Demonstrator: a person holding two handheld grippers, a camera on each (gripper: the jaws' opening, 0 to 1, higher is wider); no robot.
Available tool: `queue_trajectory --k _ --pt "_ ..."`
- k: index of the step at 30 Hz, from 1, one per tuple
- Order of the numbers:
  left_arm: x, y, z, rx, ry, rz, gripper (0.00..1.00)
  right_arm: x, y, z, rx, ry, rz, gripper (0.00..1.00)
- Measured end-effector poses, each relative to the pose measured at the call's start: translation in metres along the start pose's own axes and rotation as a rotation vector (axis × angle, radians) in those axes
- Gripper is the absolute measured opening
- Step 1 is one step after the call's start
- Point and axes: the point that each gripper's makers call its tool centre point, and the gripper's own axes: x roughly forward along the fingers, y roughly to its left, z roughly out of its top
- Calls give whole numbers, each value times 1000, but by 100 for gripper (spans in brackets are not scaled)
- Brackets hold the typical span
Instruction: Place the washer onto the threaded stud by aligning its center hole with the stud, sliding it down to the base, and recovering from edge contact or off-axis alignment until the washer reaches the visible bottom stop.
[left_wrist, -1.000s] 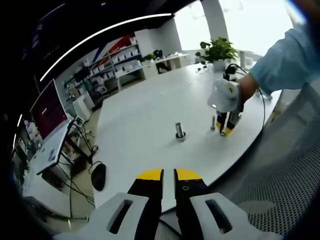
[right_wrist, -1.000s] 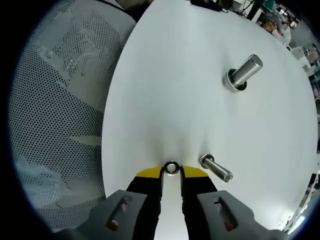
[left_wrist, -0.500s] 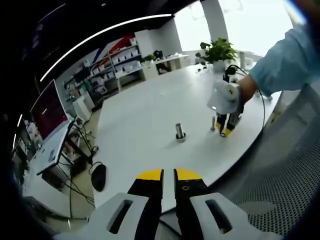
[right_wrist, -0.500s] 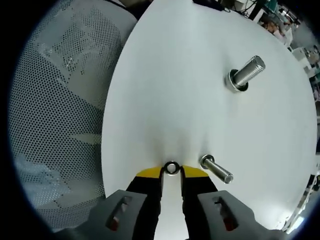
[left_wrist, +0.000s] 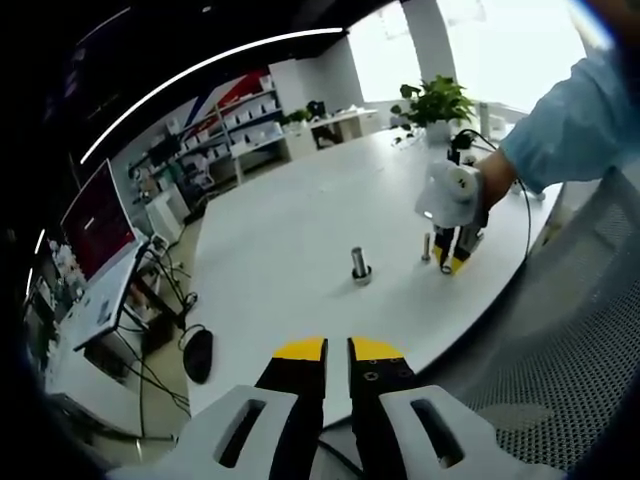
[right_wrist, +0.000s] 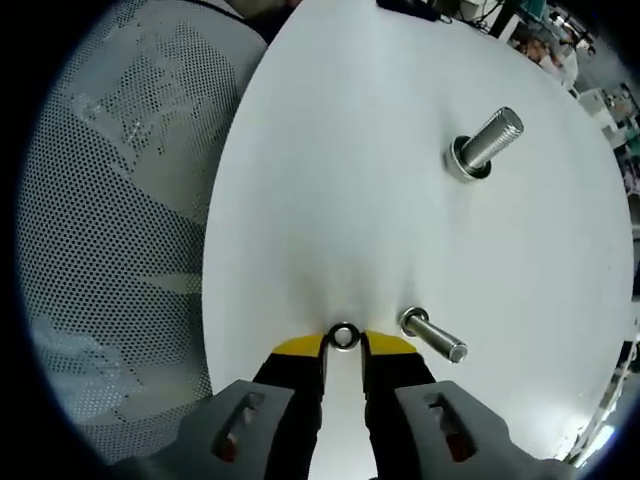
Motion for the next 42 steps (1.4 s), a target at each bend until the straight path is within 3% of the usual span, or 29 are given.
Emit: queue_trajectory --k 42 --pt "2 -1 -6 4 39 -3 5 -1 -1 0 96 -82 -16 16"
